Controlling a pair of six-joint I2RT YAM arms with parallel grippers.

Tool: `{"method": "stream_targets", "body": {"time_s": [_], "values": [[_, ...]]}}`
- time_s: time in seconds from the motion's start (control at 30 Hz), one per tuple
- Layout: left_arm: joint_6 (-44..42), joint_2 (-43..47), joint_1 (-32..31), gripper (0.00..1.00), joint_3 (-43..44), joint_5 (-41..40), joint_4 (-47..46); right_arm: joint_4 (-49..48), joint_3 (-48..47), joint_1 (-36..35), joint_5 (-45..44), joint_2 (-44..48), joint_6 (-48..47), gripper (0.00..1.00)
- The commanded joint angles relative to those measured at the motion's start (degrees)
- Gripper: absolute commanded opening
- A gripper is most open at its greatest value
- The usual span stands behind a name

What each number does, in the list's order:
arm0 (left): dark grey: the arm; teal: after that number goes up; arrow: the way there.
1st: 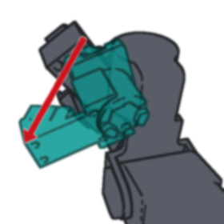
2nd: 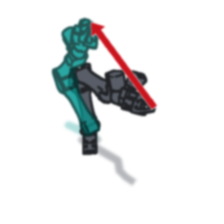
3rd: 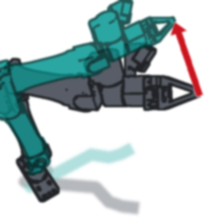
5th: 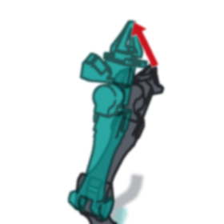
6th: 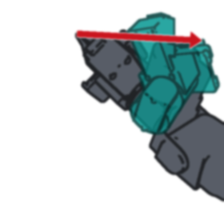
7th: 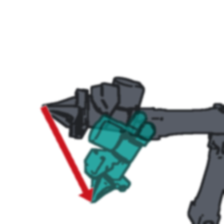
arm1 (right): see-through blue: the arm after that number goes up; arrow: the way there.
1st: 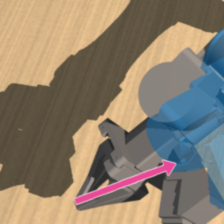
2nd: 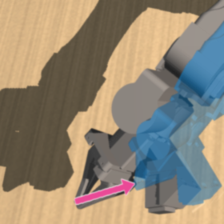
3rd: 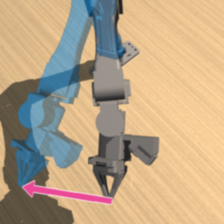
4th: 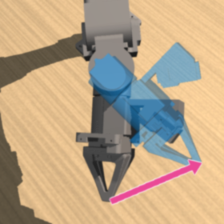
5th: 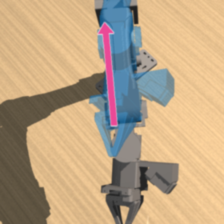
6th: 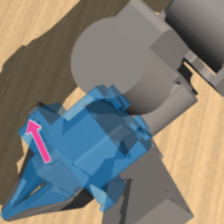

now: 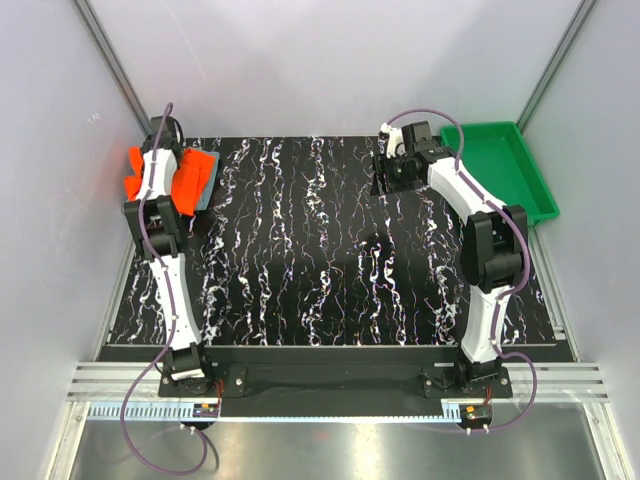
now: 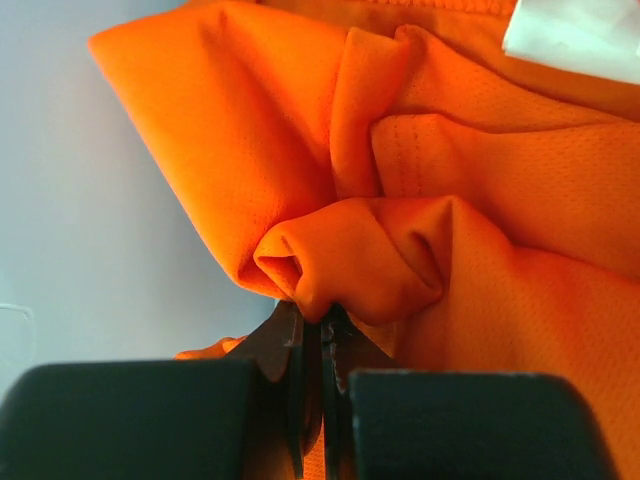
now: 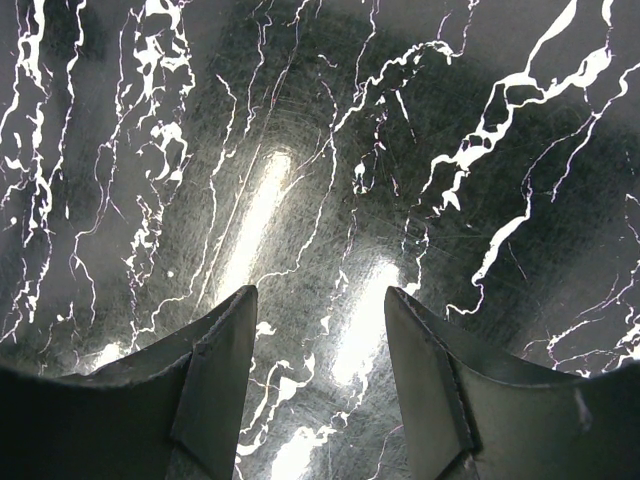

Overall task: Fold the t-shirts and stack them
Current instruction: Neatly place the folded tshirt to the corner

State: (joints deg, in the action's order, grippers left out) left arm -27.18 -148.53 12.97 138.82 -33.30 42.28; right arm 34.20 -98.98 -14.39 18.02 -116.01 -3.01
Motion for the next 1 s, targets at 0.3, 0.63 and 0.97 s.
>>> {"method": "stream_targets", "body": {"time_s": [0.3, 0.63, 0.97], "values": [[0.2, 5.1, -2.3, 0.75, -0.5, -9.5, -6.1, 0.3, 0.3, -2.9, -1.1, 3.3, -2.2, 0.62], [4.0, 19.6, -12.6, 0.75, -13.4, 1.6, -8.8, 1.0, -0.4, -3.1, -1.5, 3.6, -2.7, 0.62], [9.3, 15.1, -13.1, 0.82, -15.2, 5.6, -3.7, 0.7, 2.8, -3.1, -2.2, 5.5, -3.1, 0.62]]}}
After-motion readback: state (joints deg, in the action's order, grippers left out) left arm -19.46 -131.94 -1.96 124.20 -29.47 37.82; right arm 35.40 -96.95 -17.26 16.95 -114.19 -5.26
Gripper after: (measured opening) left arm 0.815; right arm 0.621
